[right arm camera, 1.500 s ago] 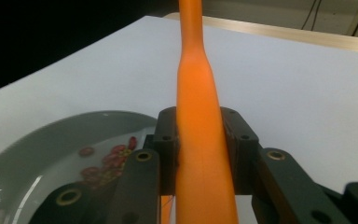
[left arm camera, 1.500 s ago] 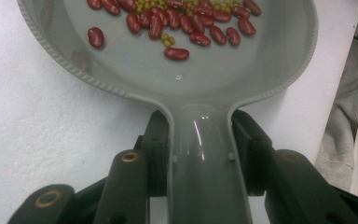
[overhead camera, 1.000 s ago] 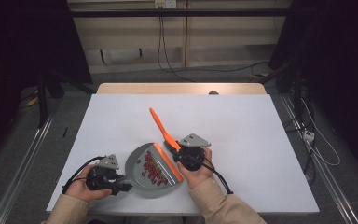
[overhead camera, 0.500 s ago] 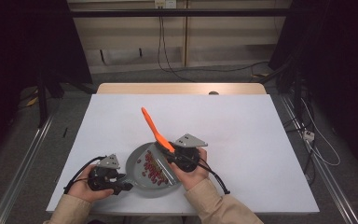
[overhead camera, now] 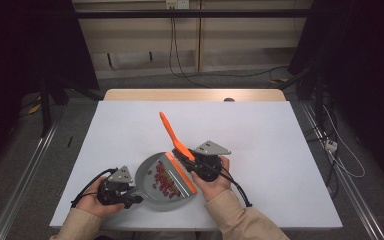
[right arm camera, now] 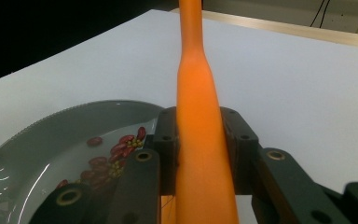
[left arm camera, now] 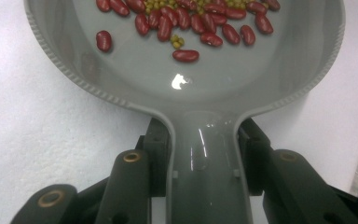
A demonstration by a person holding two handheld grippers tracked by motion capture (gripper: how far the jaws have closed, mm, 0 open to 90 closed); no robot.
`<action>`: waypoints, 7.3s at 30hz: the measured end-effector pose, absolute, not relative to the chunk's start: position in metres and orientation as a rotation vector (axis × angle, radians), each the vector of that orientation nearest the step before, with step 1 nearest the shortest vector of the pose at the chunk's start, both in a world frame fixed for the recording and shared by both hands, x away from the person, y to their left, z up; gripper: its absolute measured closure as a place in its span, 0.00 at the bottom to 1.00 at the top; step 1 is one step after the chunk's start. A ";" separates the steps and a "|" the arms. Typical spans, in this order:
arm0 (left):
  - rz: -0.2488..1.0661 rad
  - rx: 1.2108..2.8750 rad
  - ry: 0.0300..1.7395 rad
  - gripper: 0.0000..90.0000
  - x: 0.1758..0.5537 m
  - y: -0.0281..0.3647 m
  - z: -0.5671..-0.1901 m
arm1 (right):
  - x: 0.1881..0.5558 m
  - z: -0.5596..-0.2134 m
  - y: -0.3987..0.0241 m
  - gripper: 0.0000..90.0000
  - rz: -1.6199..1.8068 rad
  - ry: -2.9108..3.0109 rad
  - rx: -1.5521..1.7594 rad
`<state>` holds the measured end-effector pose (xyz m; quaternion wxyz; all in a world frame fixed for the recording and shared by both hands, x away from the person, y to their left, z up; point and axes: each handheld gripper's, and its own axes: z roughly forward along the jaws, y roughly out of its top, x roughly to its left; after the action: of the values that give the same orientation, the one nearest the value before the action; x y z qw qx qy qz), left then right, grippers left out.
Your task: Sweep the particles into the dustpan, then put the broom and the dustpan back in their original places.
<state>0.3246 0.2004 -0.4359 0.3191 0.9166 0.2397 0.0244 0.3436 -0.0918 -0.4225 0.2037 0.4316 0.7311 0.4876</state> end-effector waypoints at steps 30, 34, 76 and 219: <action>0.186 2.286 0.752 0.71 0.332 0.209 -0.426 | 0.347 -0.417 -0.124 0.79 1.347 1.995 1.236; 0.203 2.264 0.776 0.71 0.335 0.209 -0.425 | 0.348 -0.417 -0.130 0.79 1.357 1.989 1.245; 0.347 2.115 1.078 0.71 0.358 0.217 -0.431 | 0.342 -0.414 -0.188 0.79 1.337 1.925 1.307; 0.378 1.953 1.387 0.58 0.359 0.226 -0.441 | 0.346 -0.440 -0.249 0.79 1.235 1.772 1.490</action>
<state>0.3590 0.2264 -0.4406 0.3509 0.7542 0.5355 0.1461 0.3463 -0.2494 -0.4402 0.2559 0.5488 0.6529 0.4550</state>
